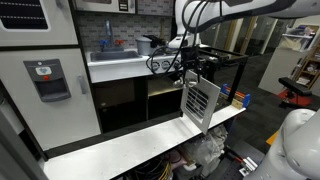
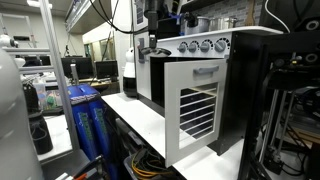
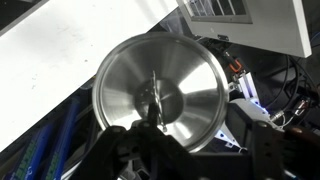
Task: Open the kitchen cabinet, take the lid off the silver pot and put it in the kitchen cabinet
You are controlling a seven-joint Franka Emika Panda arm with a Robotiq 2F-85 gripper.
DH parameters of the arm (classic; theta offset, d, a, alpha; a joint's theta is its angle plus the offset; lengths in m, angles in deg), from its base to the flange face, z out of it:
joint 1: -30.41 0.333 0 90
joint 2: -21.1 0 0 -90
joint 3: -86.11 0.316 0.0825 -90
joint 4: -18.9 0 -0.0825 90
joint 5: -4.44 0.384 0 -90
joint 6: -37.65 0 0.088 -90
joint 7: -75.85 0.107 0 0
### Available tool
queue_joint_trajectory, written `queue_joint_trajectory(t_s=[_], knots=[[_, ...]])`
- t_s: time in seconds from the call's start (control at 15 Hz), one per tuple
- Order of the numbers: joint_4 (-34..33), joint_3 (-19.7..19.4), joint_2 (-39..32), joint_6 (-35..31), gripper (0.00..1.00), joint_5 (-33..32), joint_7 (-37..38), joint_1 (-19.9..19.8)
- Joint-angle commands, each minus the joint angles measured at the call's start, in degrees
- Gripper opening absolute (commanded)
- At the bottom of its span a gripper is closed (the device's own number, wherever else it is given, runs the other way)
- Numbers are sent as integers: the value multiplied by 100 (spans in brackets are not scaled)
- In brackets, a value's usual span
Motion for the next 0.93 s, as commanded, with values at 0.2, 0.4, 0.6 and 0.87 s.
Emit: queue_joint_trajectory(t_s=[0.2, 0.4, 0.6, 0.87], knots=[[363, 107, 361, -420, 44, 152, -163, 29], [427, 97, 437, -510, 44, 225, -168, 39], [237, 130, 304, -298, 69, 156, -46, 15], [260, 128, 324, -330, 69, 163, -45, 17]])
